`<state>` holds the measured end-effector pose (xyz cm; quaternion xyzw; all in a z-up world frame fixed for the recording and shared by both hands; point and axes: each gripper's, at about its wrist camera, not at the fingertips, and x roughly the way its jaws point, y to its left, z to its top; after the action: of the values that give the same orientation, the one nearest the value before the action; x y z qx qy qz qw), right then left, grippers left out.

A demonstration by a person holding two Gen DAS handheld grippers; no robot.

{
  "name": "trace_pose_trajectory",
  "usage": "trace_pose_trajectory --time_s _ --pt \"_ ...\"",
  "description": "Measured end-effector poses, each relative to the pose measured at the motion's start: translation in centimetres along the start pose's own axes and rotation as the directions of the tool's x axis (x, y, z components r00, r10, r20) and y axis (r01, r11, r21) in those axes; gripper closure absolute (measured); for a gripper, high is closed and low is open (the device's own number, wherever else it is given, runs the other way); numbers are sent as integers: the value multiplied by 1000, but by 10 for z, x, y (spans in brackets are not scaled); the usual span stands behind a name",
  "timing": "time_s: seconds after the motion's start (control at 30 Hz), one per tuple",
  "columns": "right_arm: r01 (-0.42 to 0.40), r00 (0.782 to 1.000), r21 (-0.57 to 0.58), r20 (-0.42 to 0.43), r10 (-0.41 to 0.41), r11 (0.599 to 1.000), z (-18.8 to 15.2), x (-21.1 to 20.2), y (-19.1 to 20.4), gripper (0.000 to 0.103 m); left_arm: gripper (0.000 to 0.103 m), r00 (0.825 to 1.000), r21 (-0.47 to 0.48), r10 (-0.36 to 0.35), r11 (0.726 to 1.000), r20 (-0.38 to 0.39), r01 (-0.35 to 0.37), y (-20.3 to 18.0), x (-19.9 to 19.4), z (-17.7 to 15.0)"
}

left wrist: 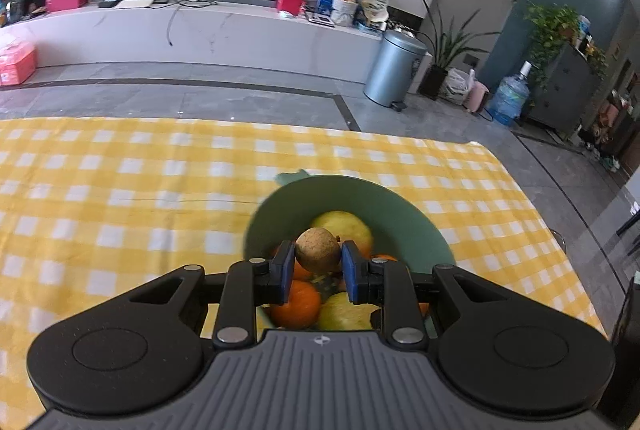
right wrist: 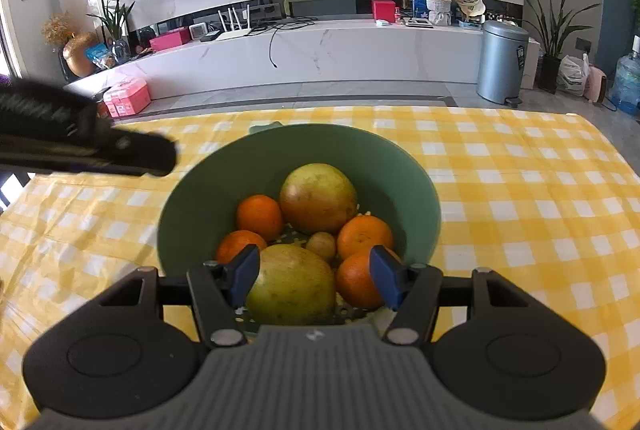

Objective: Organize fruits
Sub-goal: 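Lower the kiwi in the left gripper into the colander and open it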

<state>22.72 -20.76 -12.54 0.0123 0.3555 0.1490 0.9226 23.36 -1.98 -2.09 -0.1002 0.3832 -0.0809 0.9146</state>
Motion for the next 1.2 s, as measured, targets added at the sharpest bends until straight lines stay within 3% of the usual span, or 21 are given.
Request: trace_pose_trajectory --time_s 0.3,0.9,1.2 --pt "12 1000 -48 -5 -12 999 -2 3 2 45 75 998 48 10 999 -70 -7 -2 27 -11" --pt "4 1000 -130 -4 -4 992 -5 6 17 45 75 993 73 -4 997 -121 13 4 36 -21" --pt "10 1000 -134 5 -10 991 -6 4 18 45 62 997 113 3 994 -79 6 -2 22 -22"
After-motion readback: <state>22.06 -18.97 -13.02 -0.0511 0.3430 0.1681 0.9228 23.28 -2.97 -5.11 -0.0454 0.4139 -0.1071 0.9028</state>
